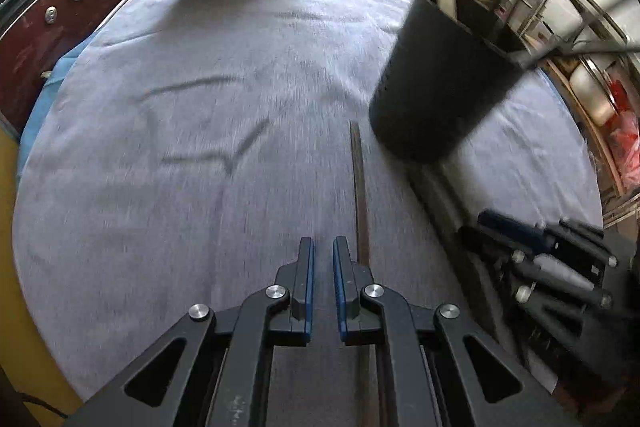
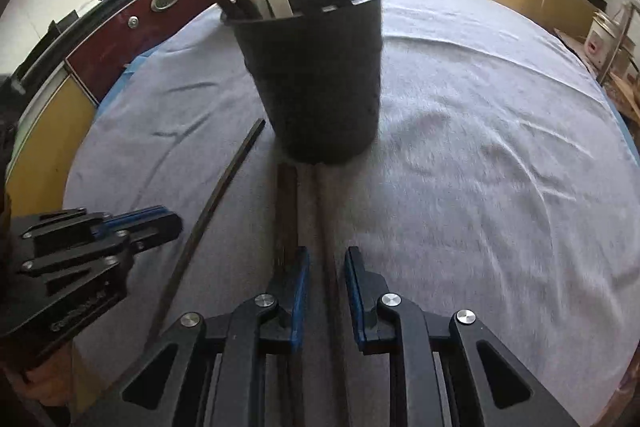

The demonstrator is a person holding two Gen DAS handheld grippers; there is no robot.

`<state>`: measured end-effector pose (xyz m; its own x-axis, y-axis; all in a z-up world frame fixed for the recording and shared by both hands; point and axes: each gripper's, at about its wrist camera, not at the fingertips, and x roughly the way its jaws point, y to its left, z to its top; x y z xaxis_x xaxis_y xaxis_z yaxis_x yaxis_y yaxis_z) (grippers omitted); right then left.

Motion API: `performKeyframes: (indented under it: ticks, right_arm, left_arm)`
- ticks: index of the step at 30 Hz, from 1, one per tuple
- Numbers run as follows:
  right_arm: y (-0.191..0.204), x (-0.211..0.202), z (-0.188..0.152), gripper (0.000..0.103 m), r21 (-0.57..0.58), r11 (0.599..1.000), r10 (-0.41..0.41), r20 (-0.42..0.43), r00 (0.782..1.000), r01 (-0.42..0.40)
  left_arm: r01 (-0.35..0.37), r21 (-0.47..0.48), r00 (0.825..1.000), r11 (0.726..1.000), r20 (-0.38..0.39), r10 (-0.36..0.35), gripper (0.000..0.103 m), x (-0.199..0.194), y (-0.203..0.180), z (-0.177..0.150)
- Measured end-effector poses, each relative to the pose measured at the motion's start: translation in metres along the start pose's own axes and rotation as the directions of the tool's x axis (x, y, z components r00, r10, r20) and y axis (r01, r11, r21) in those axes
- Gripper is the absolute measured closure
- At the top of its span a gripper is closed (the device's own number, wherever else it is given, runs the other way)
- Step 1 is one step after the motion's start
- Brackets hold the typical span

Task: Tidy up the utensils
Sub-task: 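Lift both held chopsticks upright over the black holder cup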

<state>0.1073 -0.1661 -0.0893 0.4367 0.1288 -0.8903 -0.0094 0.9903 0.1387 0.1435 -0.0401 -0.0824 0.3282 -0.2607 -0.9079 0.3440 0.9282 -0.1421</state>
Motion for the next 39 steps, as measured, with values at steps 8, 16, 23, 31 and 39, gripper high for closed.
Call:
performKeyframes:
  ticks: [8,16,23,31,39]
  right_arm:
    - [0.005,0.013,0.019,0.095,-0.036,0.999,-0.037,0.029,0.999,0.038]
    - [-0.016,-0.001,-0.005,0.097,0.023,1.000,-0.005,0.048,0.999,0.004]
    - [-0.040,-0.009,-0.017,0.097,0.114,0.992,0.056,0.031,0.998,-0.059]
    - [-0.047,-0.027,-0.032,0.097,0.139,0.986,0.084,0.074,0.994,-0.094]
    - [-0.045,-0.107,-0.043,0.097,0.068,0.983,0.142,0.306,0.941,-0.170]
  left_arm:
    - [0.091,-0.034,0.996,0.995,0.001,-0.091,0.087,0.015,-0.005,0.031]
    - [0.163,-0.073,0.987,0.984,0.011,-0.163,0.087,-0.001,0.001,0.028]
    - [0.143,-0.040,0.990,0.989,-0.010,-0.143,0.080,0.013,-0.027,0.021]
    - [0.180,-0.076,0.983,0.981,0.033,-0.178,0.098,0.012,-0.017,0.017]
    - [0.202,0.003,0.953,0.979,0.230,-0.197,0.098,-0.080,-0.021,-0.013]
